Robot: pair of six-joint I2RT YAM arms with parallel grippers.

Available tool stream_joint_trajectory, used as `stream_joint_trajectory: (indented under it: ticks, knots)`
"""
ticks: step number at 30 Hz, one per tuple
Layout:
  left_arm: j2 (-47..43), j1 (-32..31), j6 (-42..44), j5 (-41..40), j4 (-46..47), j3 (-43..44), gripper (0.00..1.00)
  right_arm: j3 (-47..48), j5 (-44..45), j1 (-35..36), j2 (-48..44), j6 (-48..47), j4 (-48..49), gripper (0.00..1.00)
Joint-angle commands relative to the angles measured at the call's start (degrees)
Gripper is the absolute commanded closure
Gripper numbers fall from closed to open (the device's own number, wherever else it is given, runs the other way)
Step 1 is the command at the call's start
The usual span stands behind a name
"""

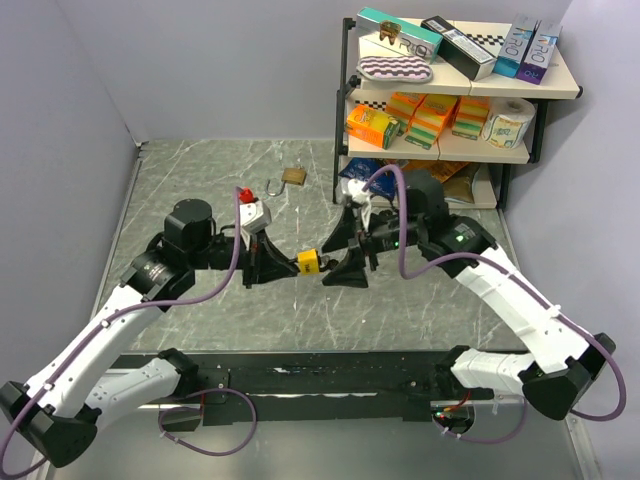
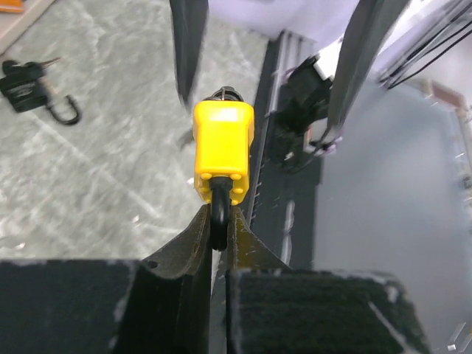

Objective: Lock with the key
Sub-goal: Lock the lock.

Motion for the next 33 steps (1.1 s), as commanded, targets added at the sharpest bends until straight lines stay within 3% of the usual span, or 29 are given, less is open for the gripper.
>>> stream_joint_trajectory:
  ticks: [1,7,15,27,33]
  knots:
    - [-2.43,1.30,8.72,3.19,-3.49,1.61,0.99,3.98,2.10,-2.83,-2.91,-3.59,-2.81,0.10]
    - [-2.52,1.39,9.87,5.91,-4.74,1.70,0.99,4.25,1.68,-3.28,-3.35,-8.95,-7.55,0.10]
    - [-0.50,1.30,9.95,8.72,-4.99,3.28,0.99,4.51,-0.87,-2.84,-0.98,-11.15,-8.00,0.33]
    - [0.12,1.30,9.95,8.81,-5.00,3.81,0.99,3.46,-0.53,1.55,1.40,-12.03,-7.82,0.45]
    - [-0.32,1.30,10.57,8.73,-5.53,3.72,0.99,3.89,0.53,1.82,2.80,-12.55,-7.91,0.66]
